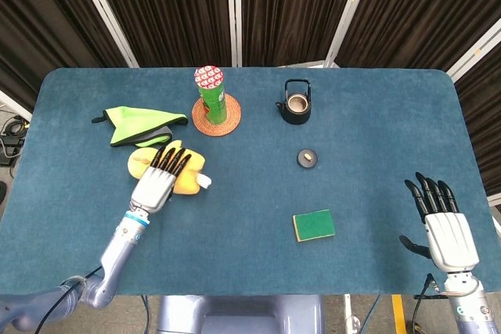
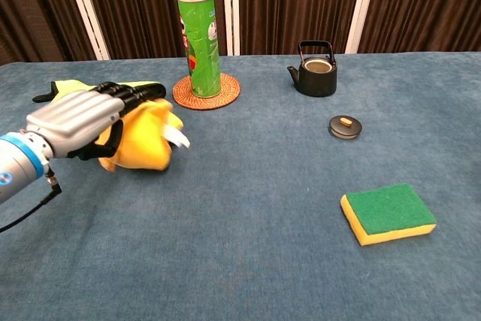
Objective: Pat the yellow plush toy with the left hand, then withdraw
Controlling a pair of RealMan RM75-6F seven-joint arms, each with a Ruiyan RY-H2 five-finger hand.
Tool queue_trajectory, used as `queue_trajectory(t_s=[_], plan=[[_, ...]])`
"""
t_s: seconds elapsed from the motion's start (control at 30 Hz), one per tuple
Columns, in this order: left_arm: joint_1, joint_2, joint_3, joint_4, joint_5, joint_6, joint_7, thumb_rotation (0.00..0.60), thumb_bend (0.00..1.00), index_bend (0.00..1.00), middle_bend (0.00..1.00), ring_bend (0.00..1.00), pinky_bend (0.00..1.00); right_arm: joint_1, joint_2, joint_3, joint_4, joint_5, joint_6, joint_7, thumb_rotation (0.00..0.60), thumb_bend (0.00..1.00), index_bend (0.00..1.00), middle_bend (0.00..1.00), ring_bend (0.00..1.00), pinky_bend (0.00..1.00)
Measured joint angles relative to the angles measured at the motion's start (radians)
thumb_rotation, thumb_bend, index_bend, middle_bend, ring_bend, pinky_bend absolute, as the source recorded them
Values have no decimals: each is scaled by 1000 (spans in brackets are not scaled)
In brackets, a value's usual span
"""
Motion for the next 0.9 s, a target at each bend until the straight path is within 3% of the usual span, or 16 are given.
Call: queue_trajectory(t_s=[0.47,0.67,0.73,0.9], plan=[[90,93,33,-111,35,126,-16,600,1000,0,0,0,0,0,-2,1,2,1,0,-4,600,117,0,0,0,0],[190,177,69,-215,57,271,12,600,999,0,0,0,0,0,-8,-3,2,-10,3,-21,600,117,0,0,0,0],[245,218,90,-265,70,343,22,600,918,0,0,0,0,0,-10,-3,3,-11,4,-24,600,117,0,0,0,0],[365,285,122,-315,77,468,29,600,306,0,0,0,0,0,-13,-2,4,-15,8,-29,600,117,0,0,0,0]])
